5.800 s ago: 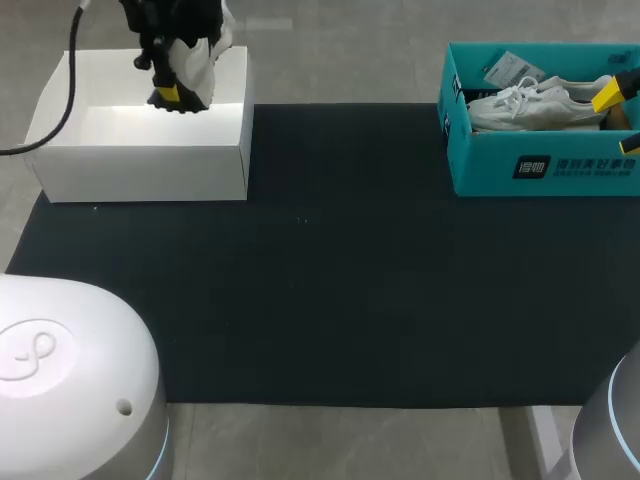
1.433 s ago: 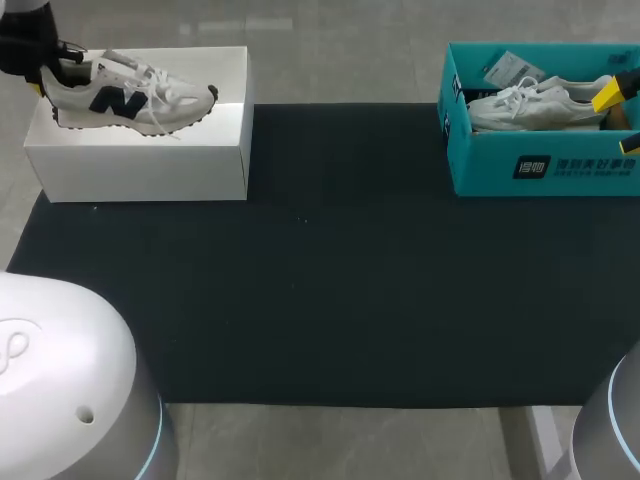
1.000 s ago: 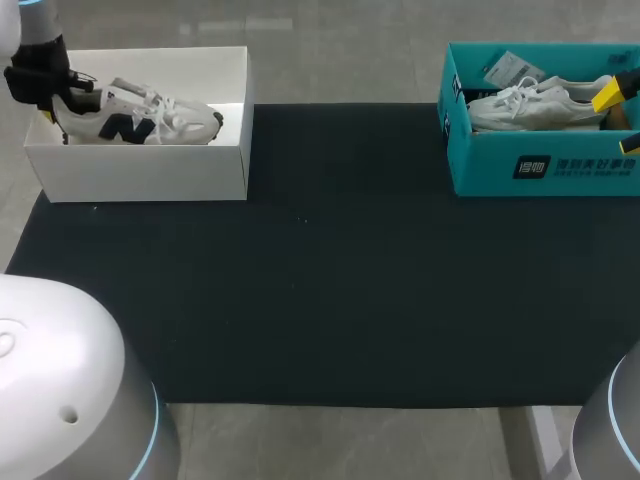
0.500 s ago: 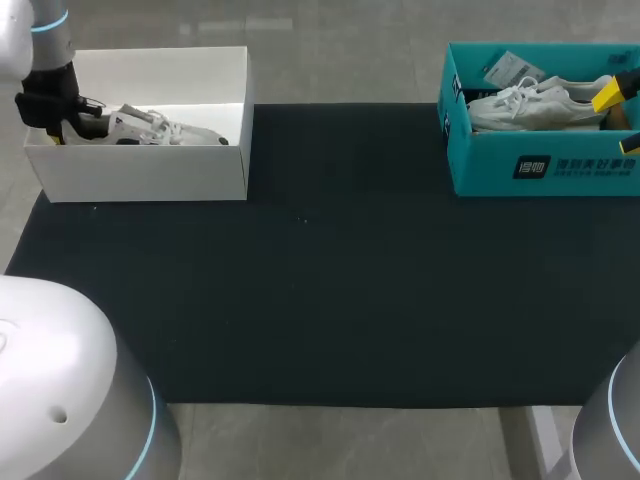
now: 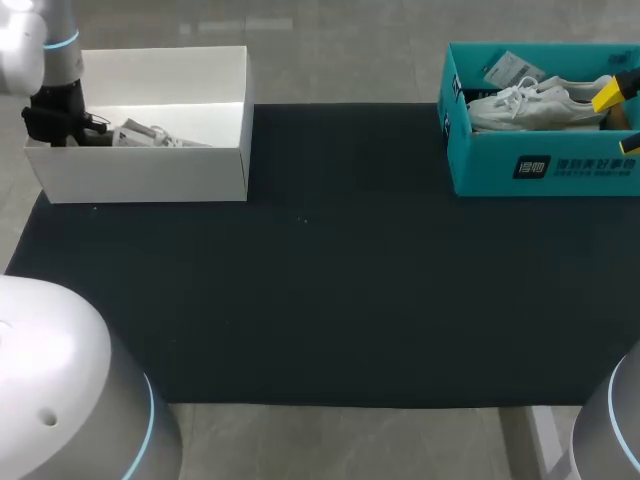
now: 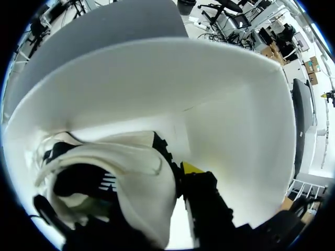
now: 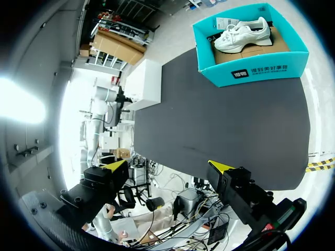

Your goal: Take the shoe out of the shoebox, open the shoe tongue, remove and reinsert the insole, then place the shoe into the shoebox

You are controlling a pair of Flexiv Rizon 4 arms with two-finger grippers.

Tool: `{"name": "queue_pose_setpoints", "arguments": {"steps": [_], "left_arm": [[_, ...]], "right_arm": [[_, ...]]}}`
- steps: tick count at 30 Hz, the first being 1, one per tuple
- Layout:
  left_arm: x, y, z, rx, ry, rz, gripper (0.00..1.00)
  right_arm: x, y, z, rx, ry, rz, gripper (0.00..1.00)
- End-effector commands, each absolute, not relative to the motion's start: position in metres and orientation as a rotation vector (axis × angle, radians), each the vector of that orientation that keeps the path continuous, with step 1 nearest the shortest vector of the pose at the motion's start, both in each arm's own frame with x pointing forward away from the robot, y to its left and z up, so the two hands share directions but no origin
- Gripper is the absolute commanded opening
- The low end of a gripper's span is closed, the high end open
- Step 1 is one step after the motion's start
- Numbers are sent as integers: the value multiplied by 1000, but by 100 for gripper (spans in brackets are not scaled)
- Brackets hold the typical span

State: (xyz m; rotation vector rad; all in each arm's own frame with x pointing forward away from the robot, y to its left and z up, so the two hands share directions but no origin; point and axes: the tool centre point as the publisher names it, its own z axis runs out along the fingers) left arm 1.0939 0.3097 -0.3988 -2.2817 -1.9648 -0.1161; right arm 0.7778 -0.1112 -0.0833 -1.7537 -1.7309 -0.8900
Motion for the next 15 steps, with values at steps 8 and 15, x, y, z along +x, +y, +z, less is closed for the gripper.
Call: {"name": "queue_pose_setpoints", "arguments": {"steps": [8, 15], "left_arm": [[1099, 309, -397, -2288, -1967, -83, 79], [1093, 298, -364, -2328, -2023, -111, 100]], "right_arm": [[779, -111, -84, -1755, -1732, -887, 100], [779, -111, -84, -1755, -1732, -887, 100]]}}
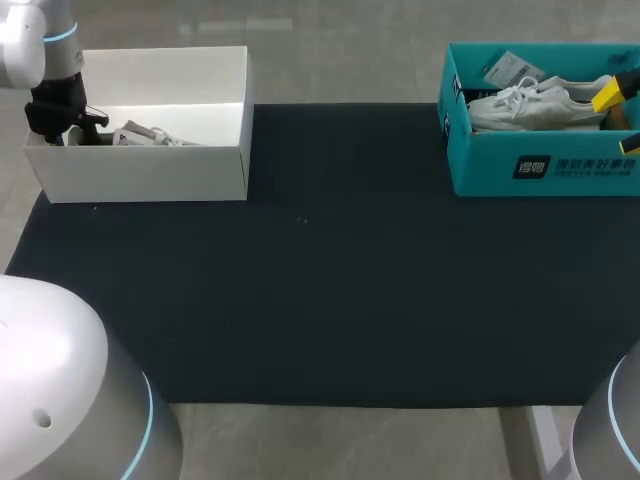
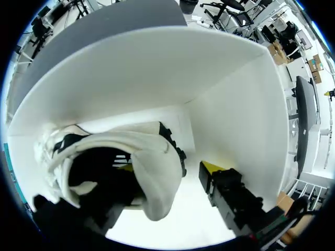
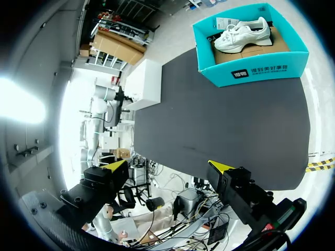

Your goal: Take the shoe out of the shoebox, open the shoe tongue, remove and reinsert the insole, then place the shoe into the shoebox

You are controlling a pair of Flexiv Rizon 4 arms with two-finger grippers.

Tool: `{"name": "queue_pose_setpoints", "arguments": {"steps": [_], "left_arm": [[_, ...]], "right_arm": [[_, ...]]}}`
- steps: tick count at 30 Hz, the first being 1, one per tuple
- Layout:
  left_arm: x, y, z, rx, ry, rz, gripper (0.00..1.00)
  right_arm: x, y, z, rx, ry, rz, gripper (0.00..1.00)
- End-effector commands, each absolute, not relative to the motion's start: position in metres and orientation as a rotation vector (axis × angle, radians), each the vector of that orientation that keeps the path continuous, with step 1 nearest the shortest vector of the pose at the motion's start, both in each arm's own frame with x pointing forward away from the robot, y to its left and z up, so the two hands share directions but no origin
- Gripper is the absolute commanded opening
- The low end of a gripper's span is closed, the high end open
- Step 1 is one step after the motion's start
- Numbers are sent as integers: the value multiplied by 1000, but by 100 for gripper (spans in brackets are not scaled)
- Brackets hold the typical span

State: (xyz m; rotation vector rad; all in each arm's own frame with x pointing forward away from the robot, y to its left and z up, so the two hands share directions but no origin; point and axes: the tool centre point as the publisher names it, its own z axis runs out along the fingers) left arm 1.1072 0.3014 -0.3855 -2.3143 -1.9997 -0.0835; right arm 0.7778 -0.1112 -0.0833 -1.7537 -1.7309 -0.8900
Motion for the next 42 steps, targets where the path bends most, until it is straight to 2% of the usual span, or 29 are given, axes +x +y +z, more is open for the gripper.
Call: {"name": "queue_pose_setpoints", "arguments": {"steps": [1, 14, 24, 31, 42], "left_arm": [[1092, 297, -359, -2324, -2042, -114, 100], [1089, 268, -279, -2294, -2194, -192, 100], [1092, 267, -218, -2176, -2387, -245, 100], [1093, 267, -192, -2134, -2412, -180, 100], [1076, 267, -171, -2030, -2423, -235, 100]], "right_arm": [[779, -111, -84, -1755, -1732, -887, 100], [779, -111, -84, -1755, -1732, -887, 100], [785, -115, -93, -1785, -1705, -882, 100], [840, -158, -118, -1925, -1753, -758, 100], [945, -233, -107, -2128, -1897, -742, 100]]}}
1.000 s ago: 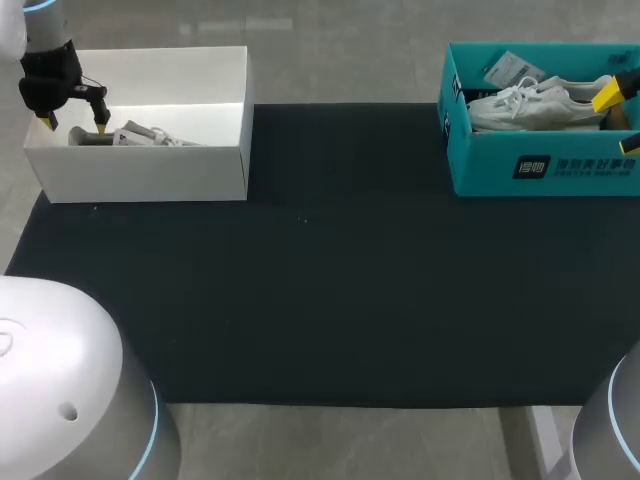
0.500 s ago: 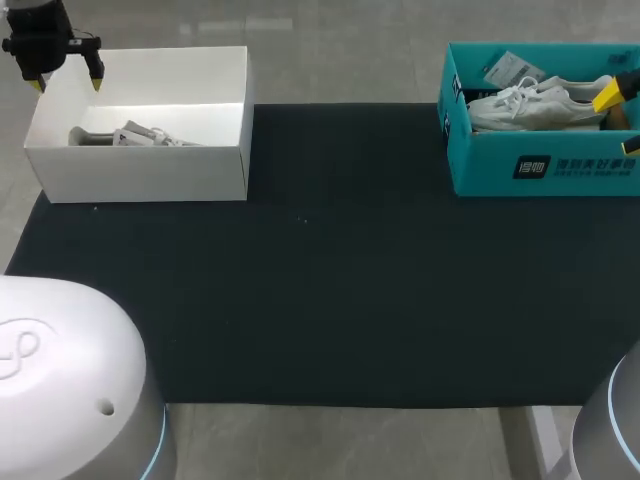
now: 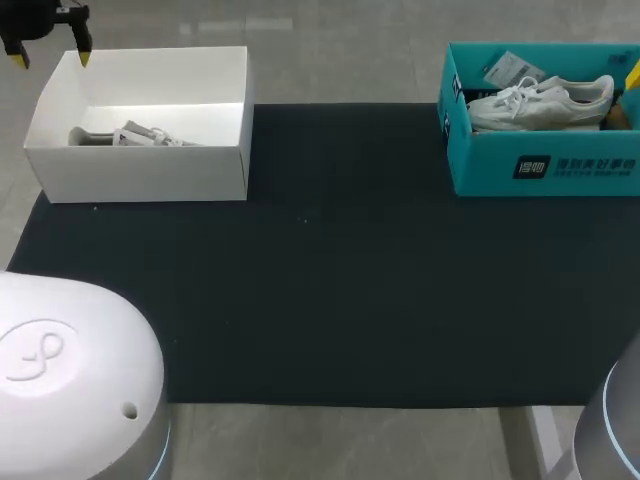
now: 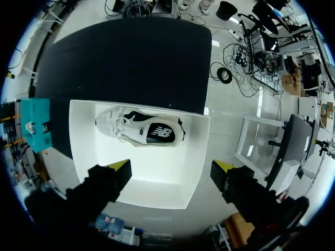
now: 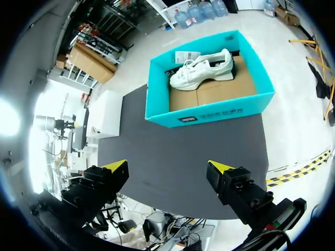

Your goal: Take the shoe out of the shoebox, open the shoe tongue, remove and reinsert the insole, then place the shoe into the shoebox

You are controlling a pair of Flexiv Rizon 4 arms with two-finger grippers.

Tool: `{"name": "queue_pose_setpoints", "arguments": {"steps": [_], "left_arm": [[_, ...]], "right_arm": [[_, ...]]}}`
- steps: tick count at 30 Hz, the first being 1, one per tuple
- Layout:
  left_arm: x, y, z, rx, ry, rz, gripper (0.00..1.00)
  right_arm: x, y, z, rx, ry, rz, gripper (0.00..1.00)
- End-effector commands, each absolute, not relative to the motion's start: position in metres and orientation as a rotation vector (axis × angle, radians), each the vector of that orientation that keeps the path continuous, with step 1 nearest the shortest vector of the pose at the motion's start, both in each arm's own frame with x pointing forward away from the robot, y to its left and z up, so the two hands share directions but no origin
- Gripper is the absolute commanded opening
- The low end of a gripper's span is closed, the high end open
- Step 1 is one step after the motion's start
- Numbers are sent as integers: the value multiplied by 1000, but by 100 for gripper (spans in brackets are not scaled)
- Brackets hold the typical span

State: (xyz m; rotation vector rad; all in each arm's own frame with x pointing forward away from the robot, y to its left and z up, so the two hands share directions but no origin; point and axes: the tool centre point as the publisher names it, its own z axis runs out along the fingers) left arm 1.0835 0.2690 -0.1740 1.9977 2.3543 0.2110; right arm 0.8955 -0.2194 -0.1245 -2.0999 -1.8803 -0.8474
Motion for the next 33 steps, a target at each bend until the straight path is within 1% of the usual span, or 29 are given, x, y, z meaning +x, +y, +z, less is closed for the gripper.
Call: {"name": "queue_pose_setpoints", "arguments": {"steps": [1, 8, 12, 14, 18, 33], "left_arm": [[1075, 268, -172, 1986, 2392, 229, 100], [1063, 273, -165, 1901, 2461, 242, 100], [1059, 274, -162, 1793, 2513, 257, 100], [1059, 274, -161, 1765, 2531, 258, 100], [1060, 273, -158, 1694, 2574, 233, 100], [1061, 273, -157, 1696, 2572, 220, 100]], "right_arm": [[953, -236, -103, -2135, -1913, -753, 100], [998, -257, -100, -2216, -1965, -697, 100], [1020, -274, -111, -2314, -1965, -604, 100], [1027, -279, -117, -2382, -1999, -483, 100], [1027, -279, -117, -2382, -1999, -483, 100], [1027, -279, -117, -2382, -1999, -483, 100]]}}
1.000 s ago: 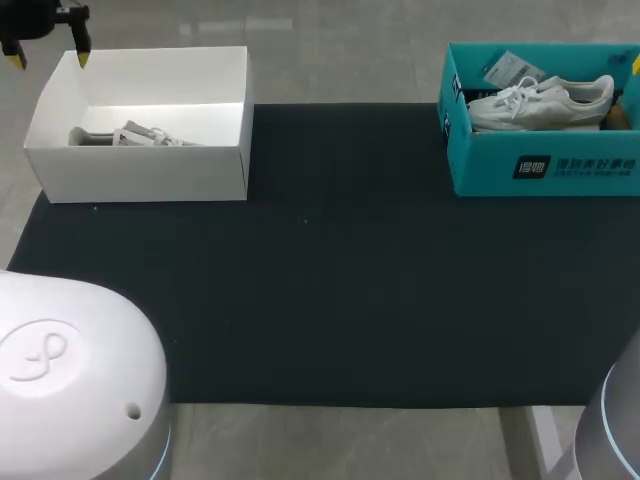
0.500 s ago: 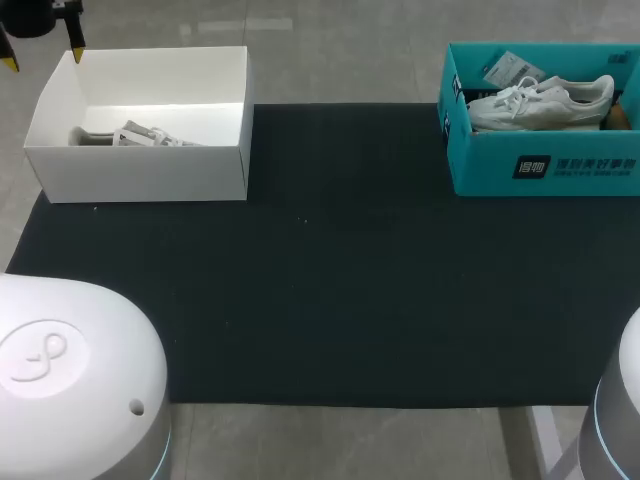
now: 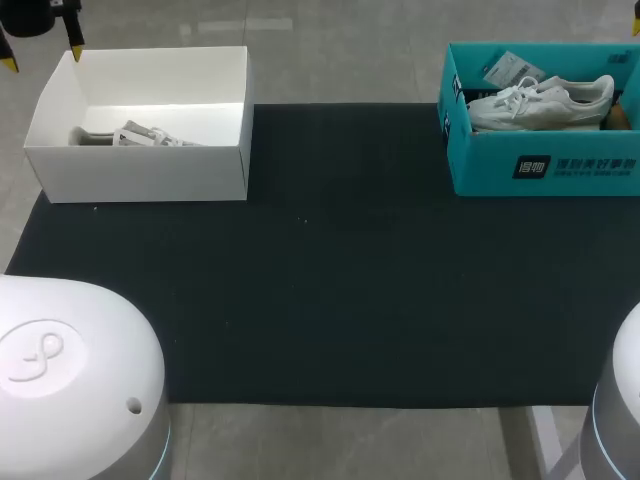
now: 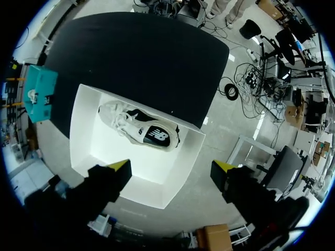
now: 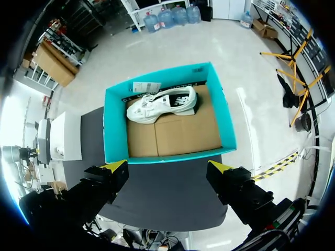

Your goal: Take the shoe out of the shoebox, open the shoe tongue, remove and reinsert the insole, then place the shoe into the shoebox

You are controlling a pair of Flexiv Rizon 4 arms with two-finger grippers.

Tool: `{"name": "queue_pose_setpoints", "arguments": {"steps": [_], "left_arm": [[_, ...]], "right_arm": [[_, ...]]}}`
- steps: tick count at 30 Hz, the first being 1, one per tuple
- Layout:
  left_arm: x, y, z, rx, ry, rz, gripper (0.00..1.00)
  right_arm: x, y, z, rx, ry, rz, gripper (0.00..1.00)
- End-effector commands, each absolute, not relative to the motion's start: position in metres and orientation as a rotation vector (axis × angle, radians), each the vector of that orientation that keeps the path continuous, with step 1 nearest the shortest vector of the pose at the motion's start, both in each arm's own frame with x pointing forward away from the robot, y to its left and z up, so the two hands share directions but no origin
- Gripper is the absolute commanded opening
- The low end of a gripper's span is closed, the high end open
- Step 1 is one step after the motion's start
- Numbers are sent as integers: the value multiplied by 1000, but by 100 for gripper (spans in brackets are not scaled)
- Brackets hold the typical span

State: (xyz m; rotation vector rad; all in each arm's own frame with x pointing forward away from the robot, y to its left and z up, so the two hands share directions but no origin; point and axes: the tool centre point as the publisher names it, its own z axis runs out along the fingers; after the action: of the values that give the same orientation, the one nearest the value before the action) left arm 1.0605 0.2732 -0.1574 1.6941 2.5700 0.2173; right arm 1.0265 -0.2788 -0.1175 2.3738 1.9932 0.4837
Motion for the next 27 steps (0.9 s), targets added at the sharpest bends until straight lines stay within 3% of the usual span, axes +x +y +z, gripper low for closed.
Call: {"name": "queue_pose_setpoints", "arguments": {"steps": [1, 27], "left_arm": [[1061, 273, -157, 1696, 2572, 220, 100], [1061, 273, -157, 1696, 2572, 220, 100]], "right_arm": [[1032, -280, -124, 2384, 1986, 463, 100], [1154, -333, -228, 2323, 1925, 145, 100]]}}
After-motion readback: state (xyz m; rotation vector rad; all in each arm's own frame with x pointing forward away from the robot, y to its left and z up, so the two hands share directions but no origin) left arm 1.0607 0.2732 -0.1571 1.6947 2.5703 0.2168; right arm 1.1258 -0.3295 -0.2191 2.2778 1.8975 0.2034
